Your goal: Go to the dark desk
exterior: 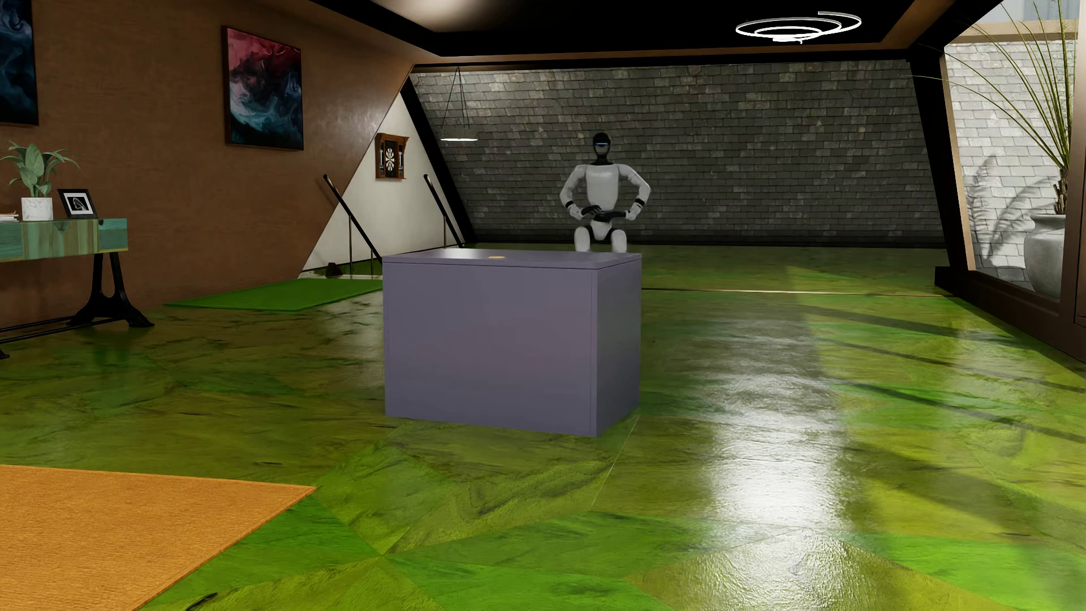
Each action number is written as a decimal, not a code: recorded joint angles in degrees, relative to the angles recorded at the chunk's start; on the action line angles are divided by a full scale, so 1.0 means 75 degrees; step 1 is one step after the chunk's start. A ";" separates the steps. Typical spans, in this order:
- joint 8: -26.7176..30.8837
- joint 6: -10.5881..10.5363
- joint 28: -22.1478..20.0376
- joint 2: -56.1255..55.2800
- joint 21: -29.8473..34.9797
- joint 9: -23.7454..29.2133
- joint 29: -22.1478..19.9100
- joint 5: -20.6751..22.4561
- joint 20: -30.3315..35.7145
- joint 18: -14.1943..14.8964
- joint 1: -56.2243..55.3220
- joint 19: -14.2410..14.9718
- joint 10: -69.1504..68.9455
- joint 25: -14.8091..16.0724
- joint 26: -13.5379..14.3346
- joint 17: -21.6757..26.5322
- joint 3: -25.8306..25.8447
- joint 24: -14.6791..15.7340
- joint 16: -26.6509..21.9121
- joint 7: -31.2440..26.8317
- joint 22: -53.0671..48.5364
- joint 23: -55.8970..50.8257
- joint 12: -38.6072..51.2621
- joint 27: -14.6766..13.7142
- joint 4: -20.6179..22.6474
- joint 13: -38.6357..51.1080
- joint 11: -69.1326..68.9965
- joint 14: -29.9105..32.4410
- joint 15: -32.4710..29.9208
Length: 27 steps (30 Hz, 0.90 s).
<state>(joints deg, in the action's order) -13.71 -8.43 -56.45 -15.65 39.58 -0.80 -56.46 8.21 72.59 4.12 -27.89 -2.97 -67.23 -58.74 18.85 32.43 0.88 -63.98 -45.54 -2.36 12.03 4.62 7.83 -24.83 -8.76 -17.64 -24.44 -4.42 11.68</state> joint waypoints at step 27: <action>0.1460 0.1708 -0.0002 -0.2010 0.0414 0.0107 0.0000 -0.2633 -0.0916 -0.1253 0.1834 0.0991 0.5610 -0.0057 0.0505 0.1122 -0.0247 -0.0663 0.0944 0.1493 -0.0011 0.0190 -0.0643 0.0284 0.2373 0.0298 -0.4669 -0.1055 -0.0429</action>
<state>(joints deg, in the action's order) -2.76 4.38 -56.46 -30.72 42.69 0.00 -56.46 -11.54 65.72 -5.28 -14.14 4.46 -25.15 -59.16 22.63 40.84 -0.97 -68.96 -38.46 8.84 11.95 6.04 3.01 -22.71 9.04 -15.41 -59.45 -12.33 8.46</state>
